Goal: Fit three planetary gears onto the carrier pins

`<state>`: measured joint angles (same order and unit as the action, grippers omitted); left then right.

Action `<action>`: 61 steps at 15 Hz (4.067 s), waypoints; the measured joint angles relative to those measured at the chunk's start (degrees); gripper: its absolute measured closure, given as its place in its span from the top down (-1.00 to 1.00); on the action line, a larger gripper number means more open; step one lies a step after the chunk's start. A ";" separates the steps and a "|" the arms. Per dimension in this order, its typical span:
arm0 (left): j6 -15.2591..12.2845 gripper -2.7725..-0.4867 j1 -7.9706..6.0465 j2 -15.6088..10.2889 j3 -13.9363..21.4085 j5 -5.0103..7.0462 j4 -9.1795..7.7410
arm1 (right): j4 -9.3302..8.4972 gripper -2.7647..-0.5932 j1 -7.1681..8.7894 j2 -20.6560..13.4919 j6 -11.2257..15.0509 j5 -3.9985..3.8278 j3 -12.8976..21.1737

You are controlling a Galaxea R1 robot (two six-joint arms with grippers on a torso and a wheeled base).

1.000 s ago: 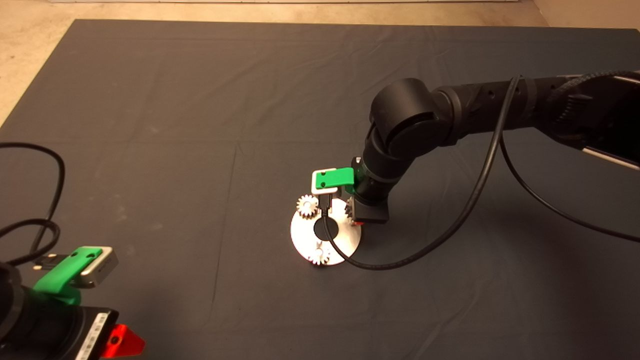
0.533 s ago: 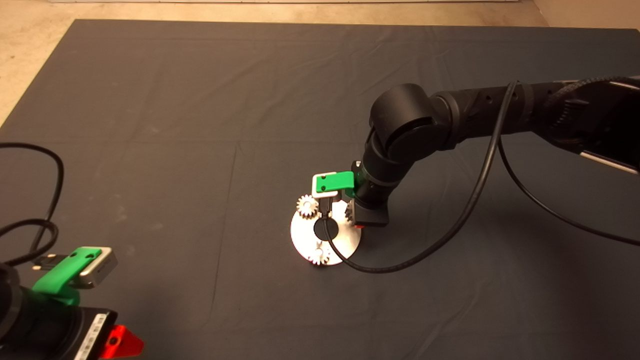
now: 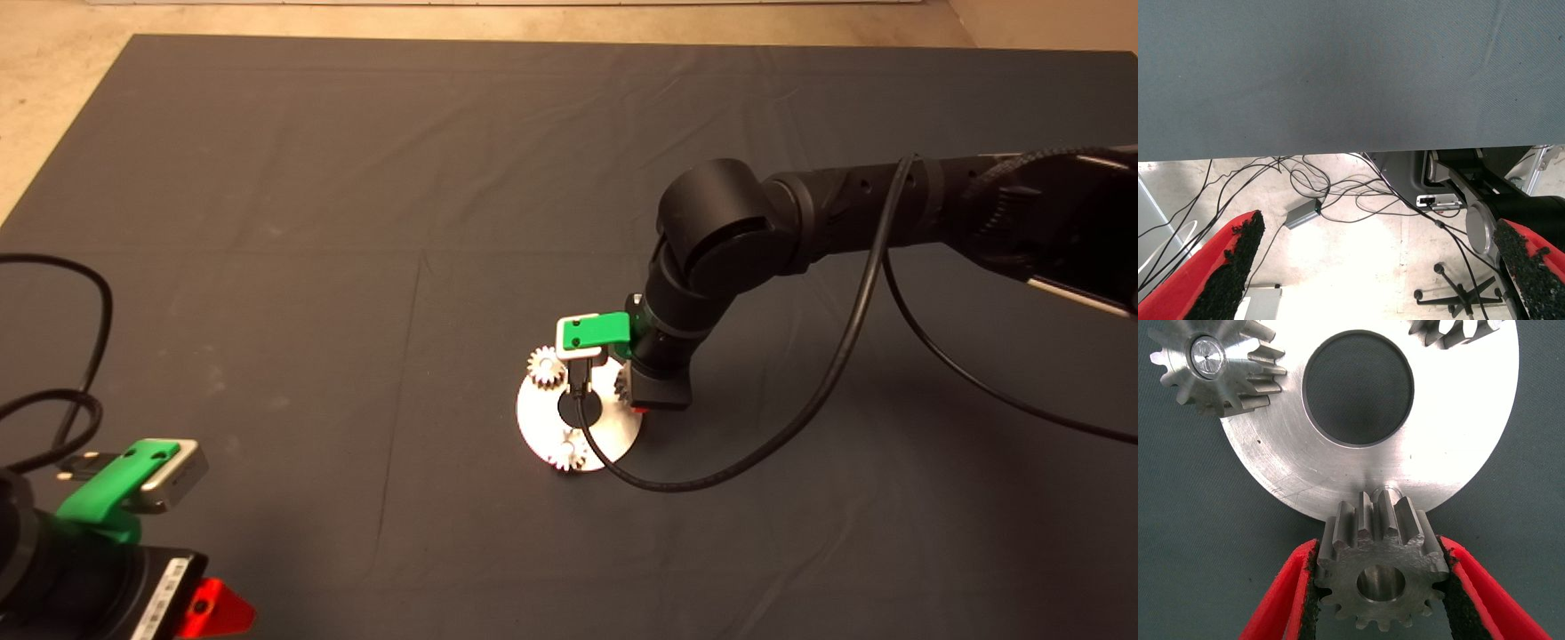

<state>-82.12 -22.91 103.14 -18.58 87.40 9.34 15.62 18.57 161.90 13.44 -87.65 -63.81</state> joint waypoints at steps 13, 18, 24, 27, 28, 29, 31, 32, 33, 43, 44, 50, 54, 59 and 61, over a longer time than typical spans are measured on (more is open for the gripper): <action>0.12 0.74 0.00 0.00 0.00 0.00 -0.59 | 2.72 -0.52 -1.10 -0.18 -1.48 -0.02 0.00; 0.12 0.75 0.00 0.00 0.00 0.01 -0.66 | 4.87 -0.52 -1.12 -0.18 -1.54 -0.02 0.00; 0.12 0.74 0.00 0.00 0.00 0.00 -0.90 | 5.63 -0.52 -1.26 -0.18 -1.57 -0.02 0.00; 0.12 0.74 0.00 0.02 0.00 0.01 -1.02 | 5.71 -0.52 -1.27 -0.18 -1.55 -0.05 0.00; 0.12 0.74 0.00 0.00 0.00 0.00 -1.02 | 5.74 -0.52 -1.29 -0.18 -1.55 -0.05 0.00; 0.12 0.75 0.00 0.01 0.00 0.00 -1.02 | 5.83 -0.52 -1.34 -0.18 -1.57 -0.06 0.09; 0.12 0.74 0.00 0.00 0.00 0.01 -1.06 | 6.05 -0.52 -1.43 -0.29 -1.57 -0.09 0.38; 0.12 0.74 0.01 0.00 0.00 0.01 -1.07 | 6.12 -0.52 -1.48 -0.46 -1.57 -0.02 0.76; 0.12 0.75 0.00 0.00 0.00 0.01 -1.11 | 6.12 -0.52 -1.62 -0.62 -1.57 0.00 1.25; 0.14 0.75 0.00 0.00 0.00 0.00 -1.27 | 6.44 -0.52 -2.54 -1.10 -1.57 0.26 2.04; 0.15 0.75 0.00 0.00 0.00 0.00 -1.27 | 6.46 -0.52 -2.52 -1.10 -1.57 0.26 2.04; 0.15 0.74 0.00 0.00 0.00 0.00 -1.43 | 6.49 -0.52 -2.54 -1.05 -1.57 0.24 2.04; 0.14 0.75 0.00 0.00 0.00 0.00 -1.46 | 6.55 -0.52 -2.54 -0.93 -1.90 0.14 2.04; 0.15 0.75 0.00 0.00 0.00 0.00 -1.63 | 6.55 -0.51 -2.53 -0.94 -2.06 0.15 2.04; 0.13 0.74 0.00 0.01 0.00 0.00 -1.65 | 6.55 -0.50 -2.52 -0.94 -2.07 0.15 2.04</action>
<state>-81.99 -22.91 103.15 -18.58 87.39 7.69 22.17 16.04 160.96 11.37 -87.50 -61.77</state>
